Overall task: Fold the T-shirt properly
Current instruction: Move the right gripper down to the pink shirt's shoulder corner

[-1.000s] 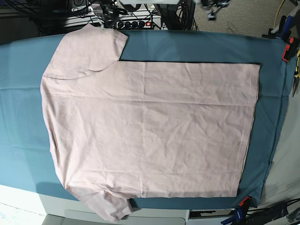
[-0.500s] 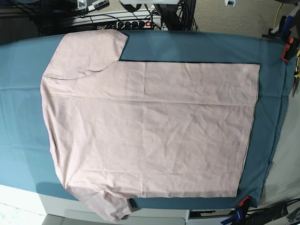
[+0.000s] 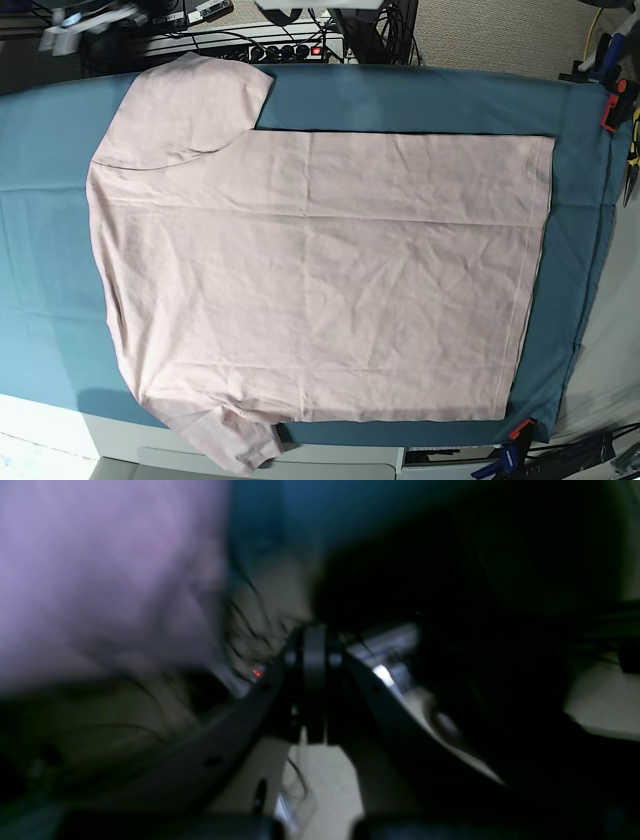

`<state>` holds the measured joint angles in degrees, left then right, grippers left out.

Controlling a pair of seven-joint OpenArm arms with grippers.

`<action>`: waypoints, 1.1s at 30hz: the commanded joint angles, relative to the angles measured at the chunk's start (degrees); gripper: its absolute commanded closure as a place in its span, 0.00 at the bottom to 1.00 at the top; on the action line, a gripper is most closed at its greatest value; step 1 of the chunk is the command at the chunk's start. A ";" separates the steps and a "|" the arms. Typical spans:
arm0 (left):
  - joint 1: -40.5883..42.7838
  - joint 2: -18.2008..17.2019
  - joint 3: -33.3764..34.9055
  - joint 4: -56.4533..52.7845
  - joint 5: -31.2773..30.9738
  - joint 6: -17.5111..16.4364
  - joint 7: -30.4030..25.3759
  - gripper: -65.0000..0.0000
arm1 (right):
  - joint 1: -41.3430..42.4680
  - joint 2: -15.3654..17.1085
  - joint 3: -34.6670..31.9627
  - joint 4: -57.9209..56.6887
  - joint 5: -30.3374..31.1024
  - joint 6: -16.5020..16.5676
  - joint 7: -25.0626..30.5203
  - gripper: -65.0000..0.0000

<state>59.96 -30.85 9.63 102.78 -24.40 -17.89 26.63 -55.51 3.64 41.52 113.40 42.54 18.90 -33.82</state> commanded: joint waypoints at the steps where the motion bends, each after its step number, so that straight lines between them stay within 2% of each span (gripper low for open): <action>1: 1.11 -0.31 -0.07 1.40 -0.22 -1.14 -0.07 1.00 | 0.13 0.31 3.56 2.80 4.22 0.70 -1.29 1.00; 4: 1.11 -0.28 -0.07 2.47 0.42 -1.29 -0.07 1.00 | 3.63 0.35 13.03 5.20 17.22 3.43 -7.89 1.00; 6: 1.11 -0.31 -0.07 2.47 0.44 -1.29 -0.07 1.00 | 6.08 0.35 17.97 4.52 21.24 6.08 -10.25 1.00; 8: 0.92 -0.31 -0.07 2.47 0.44 -1.29 -0.04 1.00 | 8.13 0.46 20.92 2.69 24.39 6.19 -10.45 1.00; 14: -0.20 -0.31 -0.07 2.47 2.12 -1.29 -0.04 1.00 | 14.19 2.47 21.53 -9.81 31.08 6.12 -12.44 1.00; 20: -0.13 -0.31 -0.07 2.45 5.44 -1.27 -0.04 1.00 | 19.63 6.64 21.53 -23.63 41.22 6.23 -18.43 1.00; 24: -0.24 -0.28 -0.07 2.47 5.44 -1.29 -0.09 1.00 | 21.27 9.11 21.51 -26.60 42.46 7.54 -20.44 1.00; 28: -1.46 -0.26 -0.04 2.45 5.38 -1.31 -0.07 1.00 | 22.36 10.51 20.26 -26.58 42.46 7.52 -20.76 1.00; 31: -2.51 -0.26 -0.04 2.45 5.40 -1.29 -0.04 1.00 | 23.06 10.64 16.09 -26.58 42.46 8.70 -20.37 1.00; 33: -2.95 -0.24 -0.04 2.45 5.40 -1.27 -0.04 1.00 | 23.50 10.64 12.26 -26.58 41.24 8.79 -18.08 1.00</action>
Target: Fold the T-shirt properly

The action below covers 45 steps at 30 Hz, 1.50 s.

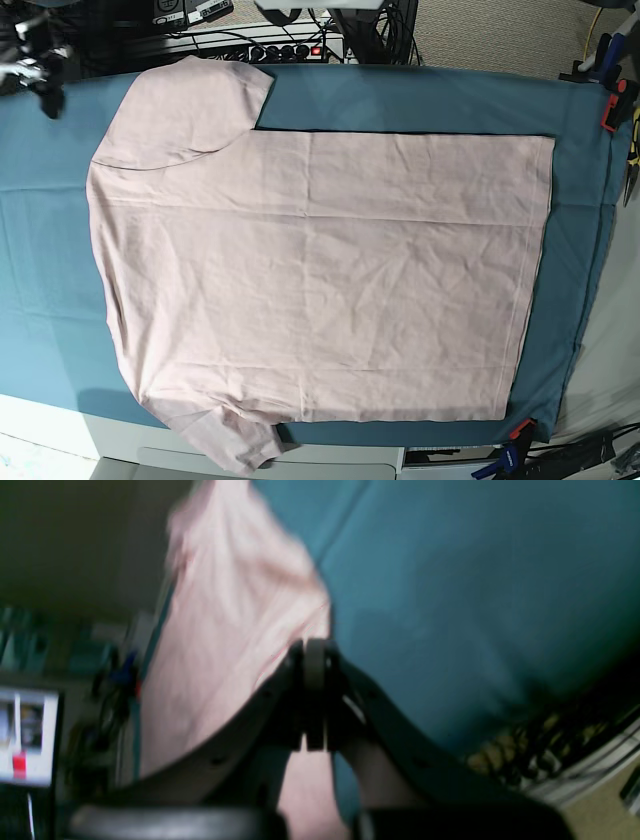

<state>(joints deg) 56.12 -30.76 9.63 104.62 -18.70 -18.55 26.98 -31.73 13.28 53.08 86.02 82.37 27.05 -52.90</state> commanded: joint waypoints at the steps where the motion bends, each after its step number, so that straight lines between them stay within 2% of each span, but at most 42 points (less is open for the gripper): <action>1: 0.85 -0.35 -0.04 0.61 -0.31 -0.61 -0.42 1.00 | -0.07 1.01 -1.05 0.81 0.11 0.63 2.36 1.00; 4: 0.90 -0.35 -0.04 0.61 -0.26 -0.66 -0.35 1.00 | 1.20 0.98 -4.70 0.83 -5.20 0.63 5.62 1.00; 7: 0.87 -0.35 -0.04 0.61 1.01 -0.63 -0.39 1.00 | 2.10 0.98 -6.49 0.87 -10.29 0.74 6.64 1.00; 10: 0.87 -0.37 -0.04 0.61 2.14 -0.63 -0.39 1.00 | 2.32 0.83 -6.62 0.87 -16.72 2.45 7.69 1.00; 15: 0.85 -0.37 -0.04 0.61 2.05 -0.63 -0.39 1.00 | 2.34 0.83 -6.58 0.87 -19.39 2.56 6.86 1.00; 16: 0.85 -0.37 -0.04 0.61 2.05 -0.63 -0.42 1.00 | 2.34 0.83 -6.58 0.87 -19.32 2.56 6.23 0.91; 18: 0.87 -0.37 -0.04 0.61 2.05 -0.63 -0.39 1.00 | 2.32 0.83 -6.58 0.87 -18.49 2.54 5.14 0.64; 19: 0.85 -0.37 -0.04 0.61 2.05 -0.63 -0.39 1.00 | 2.32 0.83 -6.58 0.87 -17.99 2.51 4.44 0.56; 20: 0.85 -0.37 -0.04 0.61 2.05 -0.63 -0.39 1.00 | 2.34 0.83 -6.58 0.87 -17.51 2.51 3.61 0.55; 26: 0.83 -0.37 -0.04 0.61 2.05 -0.66 -0.42 1.00 | 2.34 -0.46 -6.64 0.85 -15.78 2.49 0.92 0.55; 35: -0.11 -0.37 -0.04 0.61 2.03 -0.61 -0.44 1.00 | 1.11 -6.16 -9.77 0.85 -15.82 1.51 -0.02 0.55; 43: -0.74 -0.35 -0.04 0.61 2.08 -0.59 -1.31 1.00 | 1.05 -6.29 -15.96 0.85 -19.54 1.53 -0.04 0.55; 44: -0.96 -0.37 -0.04 0.61 2.08 -0.52 -1.31 1.00 | 1.03 -6.32 -16.48 0.85 -20.22 1.53 -0.07 0.57; 45: -1.18 -0.35 -0.04 0.61 2.10 -0.42 -1.33 1.00 | 1.03 -6.29 -16.92 0.85 -20.94 1.55 -0.07 0.64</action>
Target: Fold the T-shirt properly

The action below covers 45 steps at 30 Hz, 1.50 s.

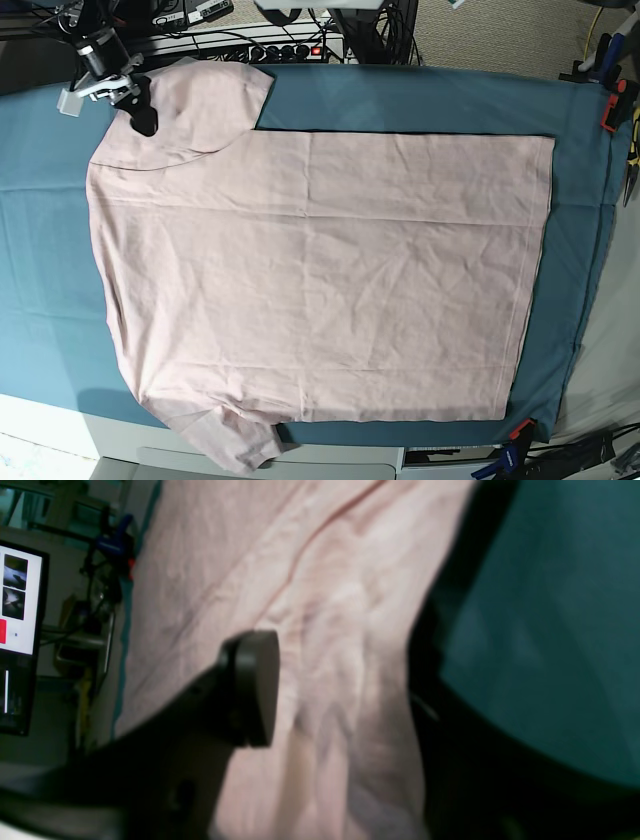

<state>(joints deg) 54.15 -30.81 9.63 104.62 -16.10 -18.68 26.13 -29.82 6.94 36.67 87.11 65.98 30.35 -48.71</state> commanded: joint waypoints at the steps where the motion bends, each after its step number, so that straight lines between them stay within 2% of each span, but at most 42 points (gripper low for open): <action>1: 0.48 -0.33 -0.04 0.61 -0.35 -0.15 -0.44 1.00 | -0.87 0.02 -0.83 -0.24 -4.98 -1.73 -4.28 0.75; 2: 0.22 -0.31 -0.04 0.61 0.17 0.15 -0.44 1.00 | -0.85 0.02 -1.09 -0.24 -5.53 -1.62 -4.26 0.89; 3: -0.07 -0.31 -0.04 0.61 0.98 0.52 -0.44 1.00 | -0.85 0.02 -1.11 -0.24 -6.08 -1.62 -4.35 1.00; 4: -0.26 -0.33 -0.04 0.61 1.79 1.09 -0.44 0.96 | -0.83 0.04 -1.11 -0.24 -6.91 -1.62 -4.50 1.00; 8: -1.73 -0.31 -0.04 0.61 4.98 5.01 -0.20 0.60 | -0.83 0.04 -1.11 -0.24 -8.63 -1.62 -4.33 1.00; 10: -3.17 -0.31 -0.07 0.61 6.05 7.93 1.20 0.51 | -0.83 0.04 -1.09 -0.24 -8.63 -1.62 -4.48 1.00; 13: -6.78 -0.35 -0.07 0.63 7.15 9.81 6.16 0.51 | -0.83 0.04 -1.11 -0.24 -8.63 -1.62 -4.50 1.00; 16: -10.19 -0.35 -0.57 0.63 6.88 10.12 9.05 0.51 | -0.83 0.04 -1.11 -0.24 -8.63 -1.62 -4.83 1.00; 21: -13.44 -0.35 -4.96 0.68 1.64 9.53 12.04 0.51 | -0.83 0.04 -1.11 -0.24 -11.04 -1.64 -4.85 1.00; 30: -13.44 -0.66 -23.41 5.95 -16.33 1.77 18.21 0.51 | -0.83 0.04 -1.11 -0.24 -11.23 -1.64 -4.85 1.00; 33: -11.30 -0.66 -29.97 10.47 -20.35 0.57 18.95 0.51 | -0.81 0.07 -1.11 -0.24 -11.61 -1.64 -4.85 1.00; 37: -9.25 -0.66 -35.41 16.52 -21.73 0.35 18.82 0.52 | -0.81 0.04 -1.11 -0.24 -11.85 -1.64 -4.83 1.00; 45: -16.94 -0.61 -36.17 13.35 -23.23 0.79 17.05 0.53 | -0.81 0.04 -1.11 -0.24 -11.85 -1.64 -4.85 1.00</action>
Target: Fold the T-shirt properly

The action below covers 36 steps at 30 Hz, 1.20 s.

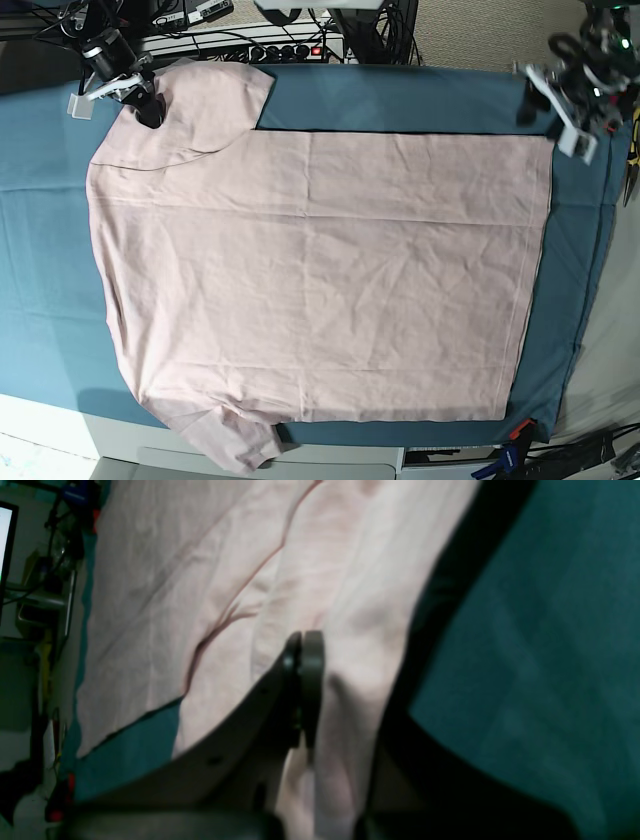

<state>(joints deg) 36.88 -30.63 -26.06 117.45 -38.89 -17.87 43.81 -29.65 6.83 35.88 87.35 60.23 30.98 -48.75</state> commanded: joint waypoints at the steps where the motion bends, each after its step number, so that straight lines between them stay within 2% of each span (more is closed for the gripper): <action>1: -1.11 -0.79 -0.48 -0.90 -0.96 -0.02 -0.61 0.53 | -0.98 0.15 -0.33 -0.48 -6.10 -2.27 -4.81 1.00; 10: -13.66 -0.79 -0.48 -15.17 -6.67 -0.22 1.36 0.53 | -0.98 0.15 -0.33 -0.48 -6.12 -2.27 -4.81 1.00; 17: -19.67 -0.81 -0.70 -27.65 -10.73 -0.26 3.26 0.53 | -0.98 0.13 -0.33 -0.48 -7.41 -2.27 -4.76 1.00; 20: -21.77 -0.83 -2.64 -32.54 -14.58 -2.64 5.62 0.53 | -0.98 0.13 -0.33 -0.48 -7.39 -2.27 -4.79 1.00; 23: -22.45 -1.07 -4.90 -35.47 -18.73 -4.70 8.13 0.54 | -0.96 0.13 -0.33 -0.48 -7.39 -2.27 -4.74 1.00; 31: -18.67 -1.20 -5.07 -36.04 -25.09 -8.22 11.78 0.56 | -0.68 0.13 -0.33 -0.48 -7.39 -2.27 -4.59 1.00; 36: -17.18 -0.28 -5.07 -36.04 -26.38 -9.27 12.33 0.56 | -0.66 0.13 -0.33 -0.48 -7.37 -2.27 -4.59 1.00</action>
<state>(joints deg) 19.18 -30.30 -31.20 81.14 -66.48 -27.57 53.76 -29.52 6.83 35.88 87.37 59.37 31.24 -48.40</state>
